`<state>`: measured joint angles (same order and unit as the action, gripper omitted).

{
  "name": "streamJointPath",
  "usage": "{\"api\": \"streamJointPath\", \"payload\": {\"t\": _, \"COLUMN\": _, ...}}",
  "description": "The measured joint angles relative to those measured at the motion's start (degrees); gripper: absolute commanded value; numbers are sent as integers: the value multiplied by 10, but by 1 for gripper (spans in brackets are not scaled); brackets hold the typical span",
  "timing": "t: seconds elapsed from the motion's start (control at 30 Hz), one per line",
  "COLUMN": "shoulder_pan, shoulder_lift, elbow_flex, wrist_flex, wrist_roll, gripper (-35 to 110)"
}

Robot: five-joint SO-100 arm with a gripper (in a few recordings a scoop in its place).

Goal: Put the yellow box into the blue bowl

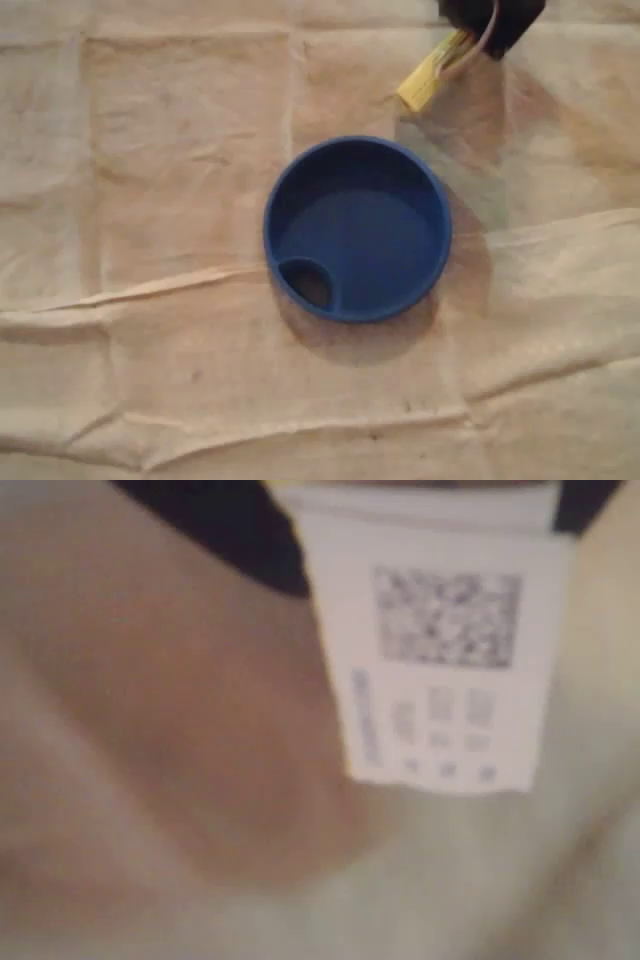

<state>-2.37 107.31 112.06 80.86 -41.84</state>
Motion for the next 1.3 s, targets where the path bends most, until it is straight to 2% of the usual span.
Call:
{"api": "streamJointPath", "payload": {"t": 0.33, "shoulder_pan": 0, "shoulder_lift": 137, "elbow_flex": 0, "wrist_flex": 57, "wrist_roll": 0, "gripper": 0}}
{"api": "streamJointPath", "payload": {"t": 0.53, "shoulder_pan": 0, "shoulder_lift": 140, "elbow_flex": -52, "wrist_flex": 56, "wrist_roll": 0, "gripper": 0}}
{"api": "streamJointPath", "payload": {"t": 1.03, "shoulder_pan": 72, "shoulder_lift": -129, "elbow_flex": -367, "wrist_flex": 57, "wrist_roll": 40, "gripper": 0}}
{"api": "streamJointPath", "payload": {"t": 1.3, "shoulder_pan": 92, "shoulder_lift": -221, "elbow_flex": -497, "wrist_flex": 97, "wrist_roll": 40, "gripper": 0}}
